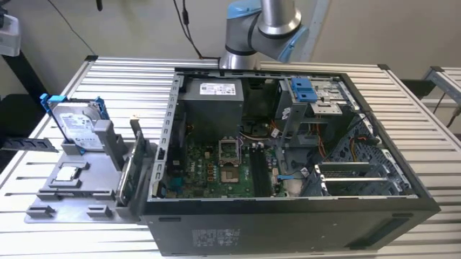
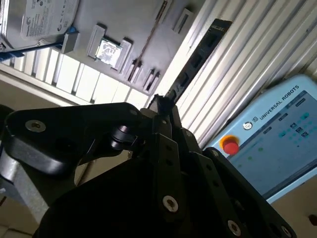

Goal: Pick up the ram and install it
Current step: 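Pick up the ram and move it above insertion slot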

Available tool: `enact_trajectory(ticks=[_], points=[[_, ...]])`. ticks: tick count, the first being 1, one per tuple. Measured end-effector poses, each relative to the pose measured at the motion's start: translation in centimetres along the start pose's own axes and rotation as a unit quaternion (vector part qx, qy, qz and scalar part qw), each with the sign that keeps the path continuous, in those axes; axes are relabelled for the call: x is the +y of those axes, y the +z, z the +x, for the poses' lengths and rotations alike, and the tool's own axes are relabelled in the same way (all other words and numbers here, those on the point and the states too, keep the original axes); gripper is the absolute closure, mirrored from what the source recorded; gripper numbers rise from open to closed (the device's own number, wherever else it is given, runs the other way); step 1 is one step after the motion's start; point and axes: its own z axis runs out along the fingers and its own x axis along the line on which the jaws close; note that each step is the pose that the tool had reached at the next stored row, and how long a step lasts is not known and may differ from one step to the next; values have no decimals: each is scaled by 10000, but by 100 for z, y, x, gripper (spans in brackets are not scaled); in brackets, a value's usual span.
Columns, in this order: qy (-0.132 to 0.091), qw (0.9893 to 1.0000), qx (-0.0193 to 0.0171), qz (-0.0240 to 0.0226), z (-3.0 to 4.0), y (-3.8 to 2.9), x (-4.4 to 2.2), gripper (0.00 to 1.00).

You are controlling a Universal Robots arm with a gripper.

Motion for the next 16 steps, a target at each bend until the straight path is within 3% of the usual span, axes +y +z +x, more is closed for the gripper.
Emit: enact_trajectory(ticks=[5,8,10,16], points=[[0,10000,-2,-2,-15,-201,4,85],[0,10000,-40,-4,-16,-218,5,85],[-2,10000,-40,-4,-17,-217,-8,85],[-25,10000,-39,-9,-35,-220,-183,85]])
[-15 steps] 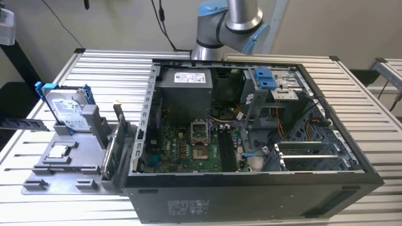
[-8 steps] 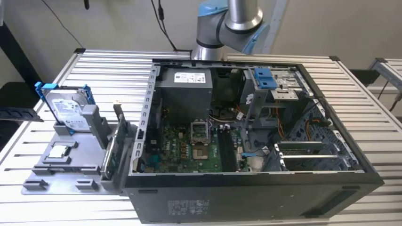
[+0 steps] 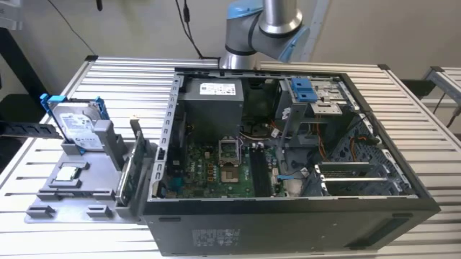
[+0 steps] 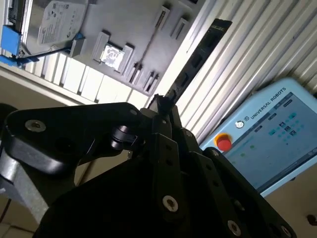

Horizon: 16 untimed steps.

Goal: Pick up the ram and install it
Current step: 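Pick up the ram and move it above insertion slot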

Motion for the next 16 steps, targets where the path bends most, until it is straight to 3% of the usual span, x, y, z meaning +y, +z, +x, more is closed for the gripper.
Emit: enact_trajectory(ticks=[4,16], points=[[-16,10000,1,-5,-14,-1,-151,85],[-68,10000,3,-28,-65,-7,-691,85]])
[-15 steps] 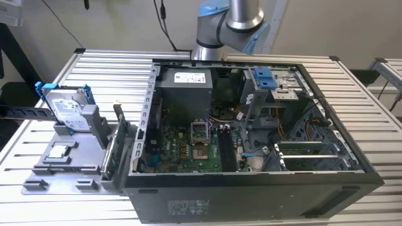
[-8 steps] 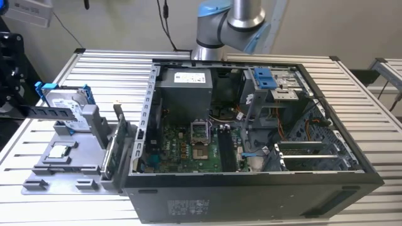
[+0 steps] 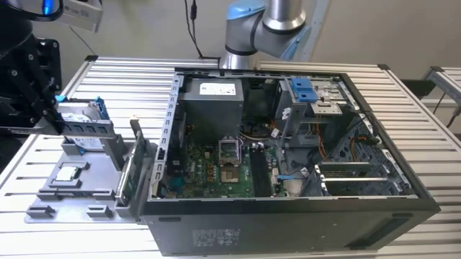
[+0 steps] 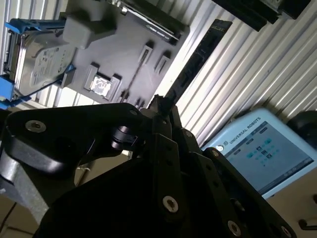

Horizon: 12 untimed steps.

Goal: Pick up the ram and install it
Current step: 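Pick up the ram and move it above insertion slot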

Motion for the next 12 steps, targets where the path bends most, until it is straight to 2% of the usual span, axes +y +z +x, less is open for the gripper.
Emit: enact_trajectory(ticks=[12], points=[[-74,10000,3,-18,-41,-8,-522,85]])
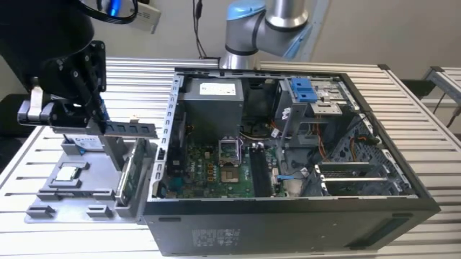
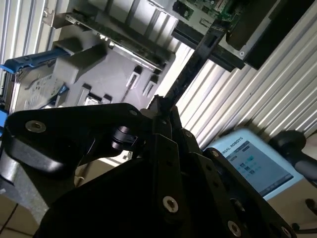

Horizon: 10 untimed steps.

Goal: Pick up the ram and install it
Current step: 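Pick up the ram and move it above insertion slot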

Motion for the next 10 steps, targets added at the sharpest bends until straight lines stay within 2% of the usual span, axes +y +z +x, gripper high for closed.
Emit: enact_trajectory(ticks=[10], points=[[-107,9999,3,-10,-25,-4,-389,85]])
